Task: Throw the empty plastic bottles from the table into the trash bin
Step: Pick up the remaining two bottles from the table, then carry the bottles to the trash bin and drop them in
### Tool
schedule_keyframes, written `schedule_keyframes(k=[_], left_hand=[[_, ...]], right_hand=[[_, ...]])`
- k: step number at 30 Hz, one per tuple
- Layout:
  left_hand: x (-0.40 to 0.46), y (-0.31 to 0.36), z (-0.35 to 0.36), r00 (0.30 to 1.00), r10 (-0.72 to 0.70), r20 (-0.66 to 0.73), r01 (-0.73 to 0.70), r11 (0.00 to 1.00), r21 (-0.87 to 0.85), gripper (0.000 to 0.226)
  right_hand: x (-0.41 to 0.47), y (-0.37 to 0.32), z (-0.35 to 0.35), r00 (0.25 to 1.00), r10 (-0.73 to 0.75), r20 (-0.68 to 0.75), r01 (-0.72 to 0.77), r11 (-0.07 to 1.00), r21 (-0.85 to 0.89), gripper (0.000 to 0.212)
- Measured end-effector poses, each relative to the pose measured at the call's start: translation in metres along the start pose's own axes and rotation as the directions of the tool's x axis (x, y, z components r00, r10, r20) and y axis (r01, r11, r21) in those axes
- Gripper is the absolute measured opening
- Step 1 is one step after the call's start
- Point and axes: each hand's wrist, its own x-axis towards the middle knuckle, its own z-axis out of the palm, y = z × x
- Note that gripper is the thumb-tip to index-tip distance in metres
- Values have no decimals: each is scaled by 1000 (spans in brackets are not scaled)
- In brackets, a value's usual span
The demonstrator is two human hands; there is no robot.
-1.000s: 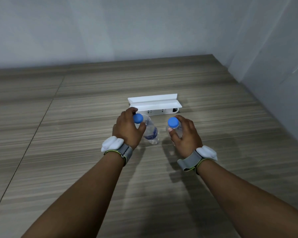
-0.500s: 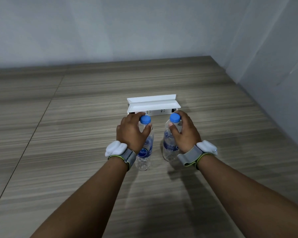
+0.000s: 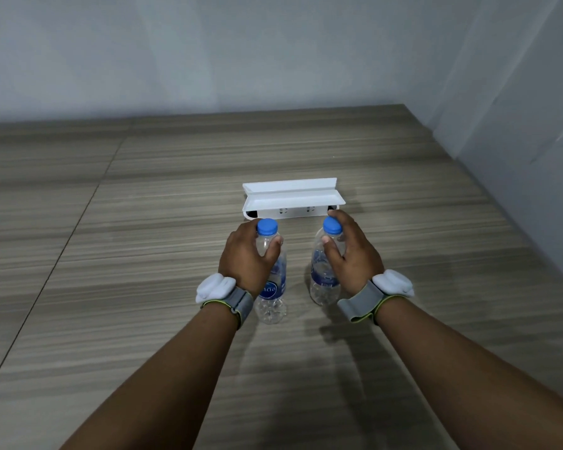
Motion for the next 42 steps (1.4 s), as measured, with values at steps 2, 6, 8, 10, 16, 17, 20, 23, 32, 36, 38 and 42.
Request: schedule_keyframes(k=[2,6,8,10,16,17,20,23,32,36,38,42], left_hand=[[-3,4,-1,1000,-23,-19,23,1000,12,34],[-11,11,1,996,-70,-50,72,997,35,36],[-14,15,1,993,-98,-68,99,995,13,33],[-21,21,2,987,-124,-100,124,992,-8,31],[-39,36,4,975,-156,-159,159,987,4,31],[-43,37,4,972,-154,-175,160,987,17,31],[-57,42,0,951,-184,-248,198,980,35,32],[-74,47,-9,921,-217,-324,242,970,37,32],[-142,50,-64,776,-320,-543,397,917,27,33],[-186,43,-95,695,-351,-628,467,884,23,33],[-205,40,-106,662,-358,-659,490,871,19,33],[-261,35,-136,581,-381,-719,541,841,-8,33]], right_hand=[[0,0,-3,1000,-21,24,21,1000,3,40],[0,6,-13,997,-47,68,45,999,17,38],[1,12,-16,995,-49,86,47,999,23,39],[1,18,-22,992,-66,111,64,998,15,40],[7,28,-33,972,-140,187,132,990,55,35],[8,28,-33,971,-149,189,138,988,69,35],[9,24,-32,959,-192,210,169,978,125,34],[9,17,-28,931,-264,253,227,960,164,33],[-20,-36,8,814,-436,383,347,895,282,35],[-56,-71,27,736,-515,439,383,852,357,32],[-73,-83,34,709,-538,455,389,837,383,31],[-118,-115,54,635,-600,486,431,798,422,31]])
